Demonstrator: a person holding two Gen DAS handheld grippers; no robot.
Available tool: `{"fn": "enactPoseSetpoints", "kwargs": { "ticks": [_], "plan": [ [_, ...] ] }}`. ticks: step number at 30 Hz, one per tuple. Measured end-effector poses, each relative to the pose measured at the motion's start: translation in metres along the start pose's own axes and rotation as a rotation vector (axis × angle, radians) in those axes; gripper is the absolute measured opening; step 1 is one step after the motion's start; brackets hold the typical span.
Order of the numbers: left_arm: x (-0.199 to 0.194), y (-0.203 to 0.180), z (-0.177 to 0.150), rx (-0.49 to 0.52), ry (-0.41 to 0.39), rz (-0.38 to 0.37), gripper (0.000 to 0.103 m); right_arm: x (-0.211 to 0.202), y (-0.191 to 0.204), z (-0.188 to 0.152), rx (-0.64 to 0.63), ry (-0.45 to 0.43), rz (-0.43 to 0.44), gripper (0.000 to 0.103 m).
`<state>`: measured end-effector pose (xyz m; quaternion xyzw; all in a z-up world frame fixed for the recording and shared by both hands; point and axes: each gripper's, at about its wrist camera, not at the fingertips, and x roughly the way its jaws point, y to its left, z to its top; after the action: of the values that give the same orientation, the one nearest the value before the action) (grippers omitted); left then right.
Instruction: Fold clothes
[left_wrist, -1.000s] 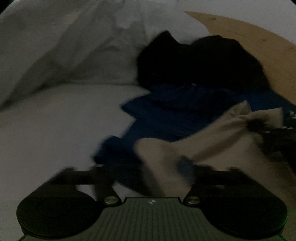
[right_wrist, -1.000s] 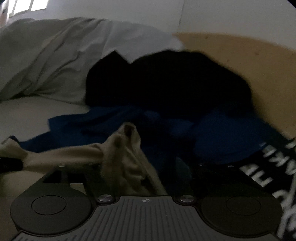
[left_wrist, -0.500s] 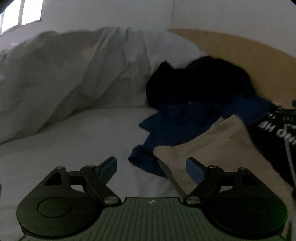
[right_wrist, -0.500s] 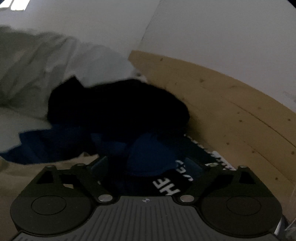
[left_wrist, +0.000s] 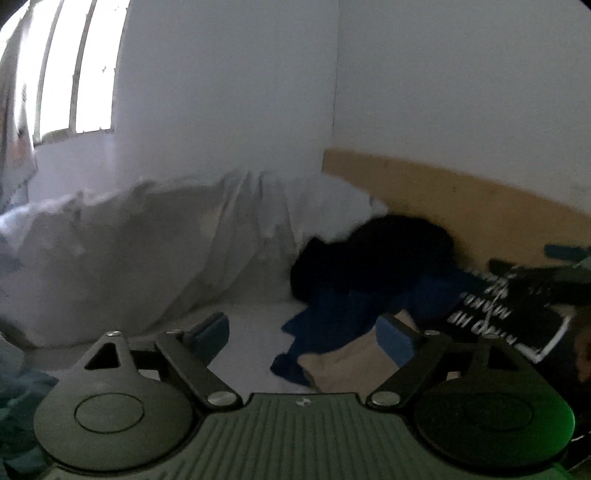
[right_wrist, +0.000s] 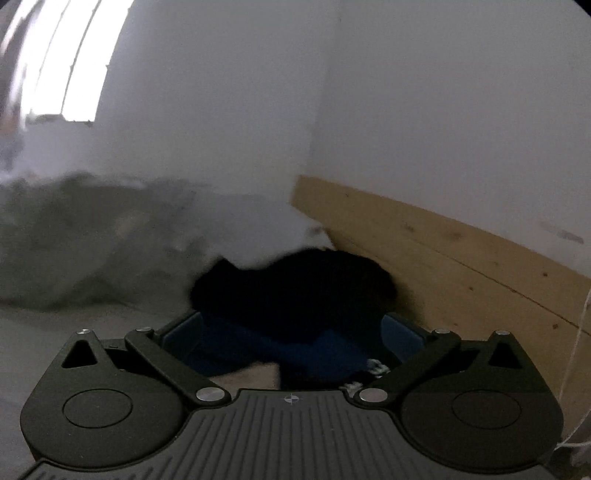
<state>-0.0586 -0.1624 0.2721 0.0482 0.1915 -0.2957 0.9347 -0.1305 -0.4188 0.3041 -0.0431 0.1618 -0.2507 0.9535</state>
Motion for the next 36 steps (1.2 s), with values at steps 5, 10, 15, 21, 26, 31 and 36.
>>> {"fn": "enactPoseSetpoints", "kwargs": {
  "ticks": [5,10,15,21,26,31,36],
  "plan": [
    [-0.065,-0.006,0.004,0.013,-0.070,0.023,0.103,-0.070,0.014,0.026,0.042,-0.042,0.085,0.103],
    [-0.109,-0.002,-0.005,0.001,-0.098,0.055,0.103,-0.120,0.037,0.039,0.035,-0.068,0.161,0.103],
    [-0.136,0.018,-0.022,-0.049,-0.101,0.090,0.103,-0.151,0.067,0.039,0.016,-0.068,0.220,0.103],
    [-0.151,0.054,-0.052,-0.132,-0.071,0.132,0.103,-0.160,0.106,0.015,0.060,0.019,0.317,0.103],
    [-0.136,0.088,-0.082,-0.187,-0.025,0.181,0.103,-0.157,0.148,-0.017,0.028,0.094,0.362,0.103],
    [-0.111,0.119,-0.116,-0.251,0.004,0.218,0.103,-0.153,0.190,-0.050,0.000,0.123,0.390,0.103],
    [-0.083,0.144,-0.153,-0.301,0.080,0.238,0.103,-0.136,0.219,-0.089,0.039,0.139,0.420,0.103]
  ]
}}
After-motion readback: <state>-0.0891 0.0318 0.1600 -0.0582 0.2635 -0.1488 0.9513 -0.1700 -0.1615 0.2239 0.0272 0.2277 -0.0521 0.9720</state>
